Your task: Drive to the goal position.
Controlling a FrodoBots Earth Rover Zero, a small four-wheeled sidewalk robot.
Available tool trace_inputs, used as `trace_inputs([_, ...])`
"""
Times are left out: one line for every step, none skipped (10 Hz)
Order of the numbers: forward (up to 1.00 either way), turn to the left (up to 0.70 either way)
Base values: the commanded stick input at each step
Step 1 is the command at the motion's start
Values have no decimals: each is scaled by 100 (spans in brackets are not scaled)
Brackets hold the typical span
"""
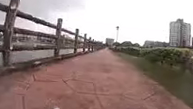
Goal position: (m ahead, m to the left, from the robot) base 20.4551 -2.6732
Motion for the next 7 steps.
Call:
trace_inputs([70,0])
trace_inputs([70,-12])
trace_inputs([70,-19])
trace_inputs([70,-19])
trace_inputs([70,0])
trace_inputs([70,0])
trace_inputs([70,0])
